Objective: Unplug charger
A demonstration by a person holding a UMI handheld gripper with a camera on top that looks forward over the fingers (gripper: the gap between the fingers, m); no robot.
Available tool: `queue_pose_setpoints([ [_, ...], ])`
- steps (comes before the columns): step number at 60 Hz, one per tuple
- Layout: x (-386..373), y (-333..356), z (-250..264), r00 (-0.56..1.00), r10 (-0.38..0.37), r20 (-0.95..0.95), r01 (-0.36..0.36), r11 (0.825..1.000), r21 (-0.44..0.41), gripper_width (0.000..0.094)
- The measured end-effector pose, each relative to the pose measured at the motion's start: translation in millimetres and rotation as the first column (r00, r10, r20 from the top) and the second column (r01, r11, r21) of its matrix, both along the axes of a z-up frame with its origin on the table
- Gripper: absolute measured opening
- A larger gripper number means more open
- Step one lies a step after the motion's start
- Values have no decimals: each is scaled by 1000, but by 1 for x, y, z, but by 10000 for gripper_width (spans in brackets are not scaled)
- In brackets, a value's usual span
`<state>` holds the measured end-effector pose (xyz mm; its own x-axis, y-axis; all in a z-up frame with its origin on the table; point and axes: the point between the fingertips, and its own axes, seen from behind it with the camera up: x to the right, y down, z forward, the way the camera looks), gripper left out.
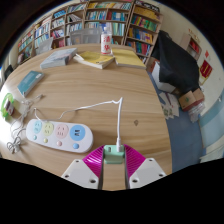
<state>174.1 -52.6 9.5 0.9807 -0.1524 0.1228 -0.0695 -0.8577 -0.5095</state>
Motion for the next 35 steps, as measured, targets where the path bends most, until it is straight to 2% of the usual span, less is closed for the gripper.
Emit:
queue_pose_setpoints([
  [3, 1, 1, -4, 999, 25, -31, -26, 999, -37, 304],
  [14, -2, 25, -10, 983, 157, -99, -159, 987, -15, 373],
  [16, -3, 26, -9, 978, 172, -116, -175, 985, -10, 443],
  [20, -8, 28, -6, 967, 206, -152, -206, 978, 21, 748],
  [23, -10, 25, 1, 958, 223, -182, -219, 975, 45, 859],
  [26, -10, 24, 3, 952, 225, -209, -215, 974, 66, 817],
  [35, 10, 3, 29, 945, 215, -245, -187, 974, 132, 836],
])
